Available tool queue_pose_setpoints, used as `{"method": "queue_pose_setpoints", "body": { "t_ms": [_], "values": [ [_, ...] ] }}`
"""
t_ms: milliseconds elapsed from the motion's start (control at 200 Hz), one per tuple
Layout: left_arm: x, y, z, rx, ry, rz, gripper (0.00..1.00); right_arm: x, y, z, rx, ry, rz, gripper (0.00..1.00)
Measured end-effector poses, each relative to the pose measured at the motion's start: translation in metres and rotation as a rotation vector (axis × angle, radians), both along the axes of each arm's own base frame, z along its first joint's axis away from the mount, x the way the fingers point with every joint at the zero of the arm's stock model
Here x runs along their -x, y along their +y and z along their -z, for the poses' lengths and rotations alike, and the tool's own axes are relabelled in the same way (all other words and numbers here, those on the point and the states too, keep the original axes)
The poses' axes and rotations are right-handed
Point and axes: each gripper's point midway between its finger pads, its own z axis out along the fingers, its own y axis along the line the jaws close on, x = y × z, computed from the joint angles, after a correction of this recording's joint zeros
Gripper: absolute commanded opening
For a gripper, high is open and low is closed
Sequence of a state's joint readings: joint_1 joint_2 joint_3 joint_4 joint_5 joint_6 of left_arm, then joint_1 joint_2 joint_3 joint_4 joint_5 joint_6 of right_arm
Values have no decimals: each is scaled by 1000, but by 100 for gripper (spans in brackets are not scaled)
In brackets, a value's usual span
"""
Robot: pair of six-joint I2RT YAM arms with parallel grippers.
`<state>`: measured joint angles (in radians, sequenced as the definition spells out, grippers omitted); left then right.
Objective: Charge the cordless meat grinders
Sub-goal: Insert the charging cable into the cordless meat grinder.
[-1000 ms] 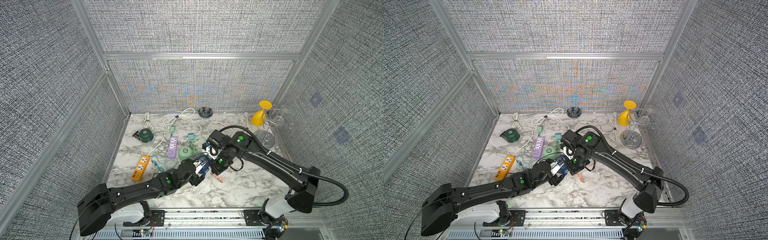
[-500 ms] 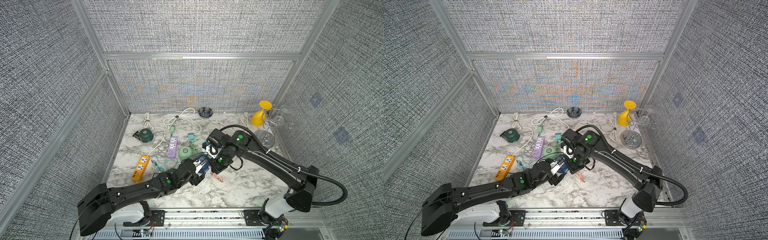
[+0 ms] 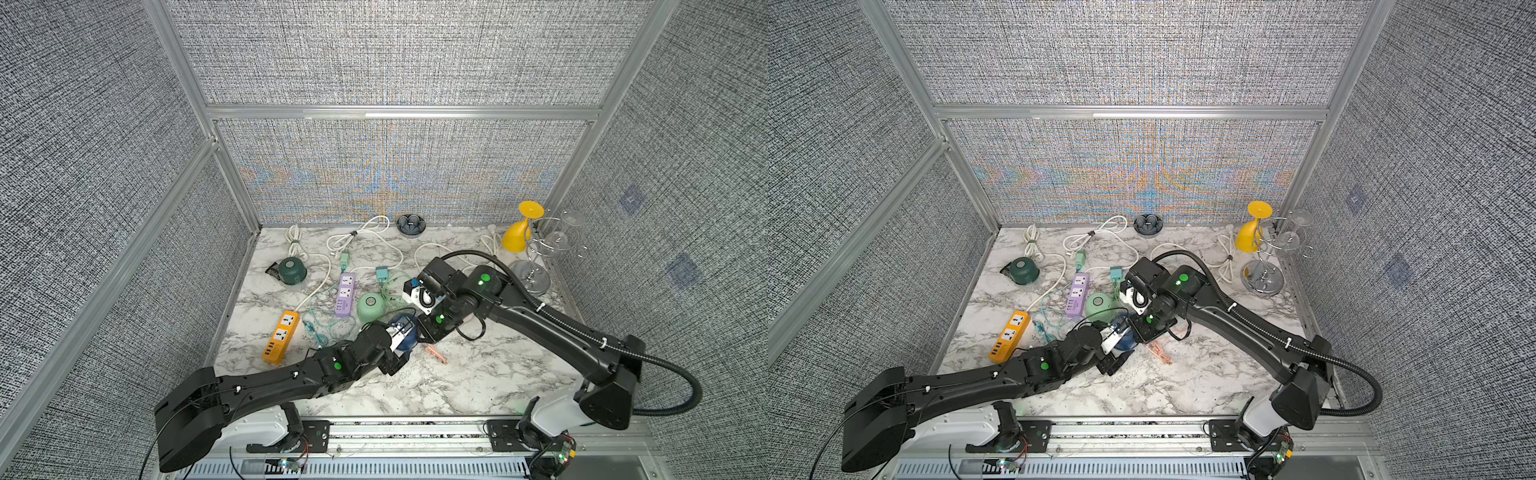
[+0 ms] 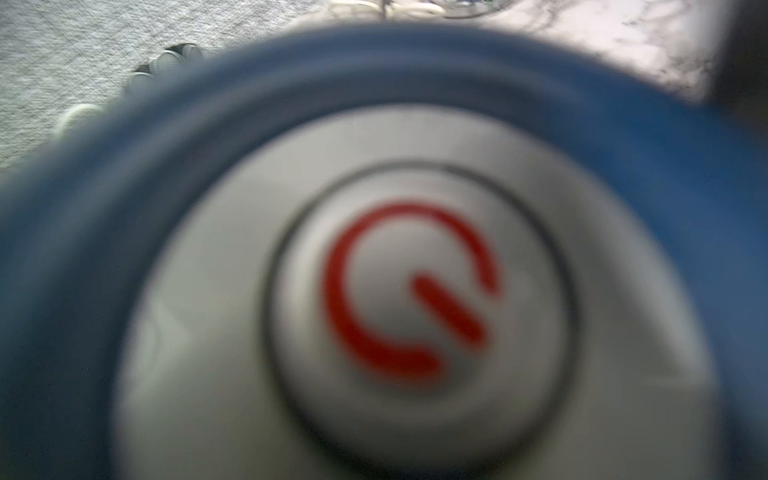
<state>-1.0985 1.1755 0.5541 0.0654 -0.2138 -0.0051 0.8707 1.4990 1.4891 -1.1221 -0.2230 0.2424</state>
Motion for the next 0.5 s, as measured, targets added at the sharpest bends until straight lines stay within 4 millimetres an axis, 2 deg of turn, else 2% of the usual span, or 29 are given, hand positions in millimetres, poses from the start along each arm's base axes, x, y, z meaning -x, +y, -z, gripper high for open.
{"method": "queue_pose_setpoints", "body": {
  "t_ms": [130,305,395,500],
  "values": [
    [-2,3,4,12,3,-9,52,9,-12,-2,-21,-33,-17,58],
    [-7,6,17,30,18,-42,52,17,-31,-20,-57,-108,-6,69],
    [-8,5,29,35,34,-56,52,9,-41,-28,-62,-152,36,70],
    [-11,1,46,41,51,-74,52,-11,-54,-30,-46,-189,124,70]
  ]
}}
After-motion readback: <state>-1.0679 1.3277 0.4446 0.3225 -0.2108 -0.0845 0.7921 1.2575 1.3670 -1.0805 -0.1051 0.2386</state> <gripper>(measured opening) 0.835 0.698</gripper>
